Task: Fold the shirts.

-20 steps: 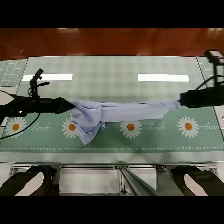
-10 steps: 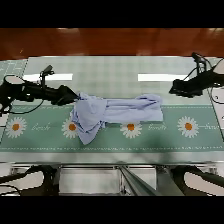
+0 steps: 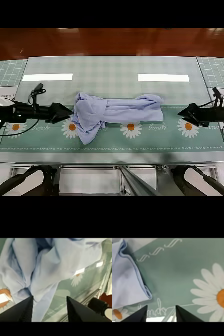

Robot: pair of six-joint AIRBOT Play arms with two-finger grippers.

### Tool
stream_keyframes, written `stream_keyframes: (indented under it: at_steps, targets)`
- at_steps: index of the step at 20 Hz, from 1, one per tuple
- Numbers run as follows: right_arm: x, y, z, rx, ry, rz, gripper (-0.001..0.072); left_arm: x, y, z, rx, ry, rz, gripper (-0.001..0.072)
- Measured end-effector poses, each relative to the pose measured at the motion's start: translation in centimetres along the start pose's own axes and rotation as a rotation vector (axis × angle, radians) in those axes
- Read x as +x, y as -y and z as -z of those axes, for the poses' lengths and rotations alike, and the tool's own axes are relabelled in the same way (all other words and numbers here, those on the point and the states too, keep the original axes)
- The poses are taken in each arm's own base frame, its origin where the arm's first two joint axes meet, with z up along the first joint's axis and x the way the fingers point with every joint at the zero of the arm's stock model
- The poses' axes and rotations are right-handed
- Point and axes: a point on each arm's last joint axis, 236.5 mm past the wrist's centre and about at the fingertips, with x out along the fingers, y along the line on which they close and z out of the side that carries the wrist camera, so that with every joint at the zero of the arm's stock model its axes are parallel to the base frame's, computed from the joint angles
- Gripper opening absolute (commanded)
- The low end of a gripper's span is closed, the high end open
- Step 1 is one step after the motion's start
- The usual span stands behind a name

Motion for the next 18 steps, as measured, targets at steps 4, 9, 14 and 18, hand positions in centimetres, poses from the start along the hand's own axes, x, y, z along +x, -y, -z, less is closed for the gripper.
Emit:
stream_keyframes:
  at_steps: [4, 9, 14, 18]
  targets:
    - [1.3, -0.2, 1.7, 0.028, -0.005, -0.068, 0.0406, 2.7, 0.6, 0.1, 0.069, 0.008, -0.005, 0.0507]
    - [1.7, -0.6, 2.7, 0.024, -0.023, -0.099, 0.0406, 4.1, 0.2, -2.2, 0.127, 0.034, -0.057, 0.0508]
    - [1.7, -0.7, 2.9, 0.021, -0.029, -0.11, 0.0406, 4.6, -0.4, -3.2, 0.137, -0.004, -0.118, 0.0508]
    - [1.8, -0.7, 2.9, 0.021, -0.027, -0.109, 0.0406, 6.8, 1.5, -2.3, 0.149, -0.055, -0.061, 0.049]
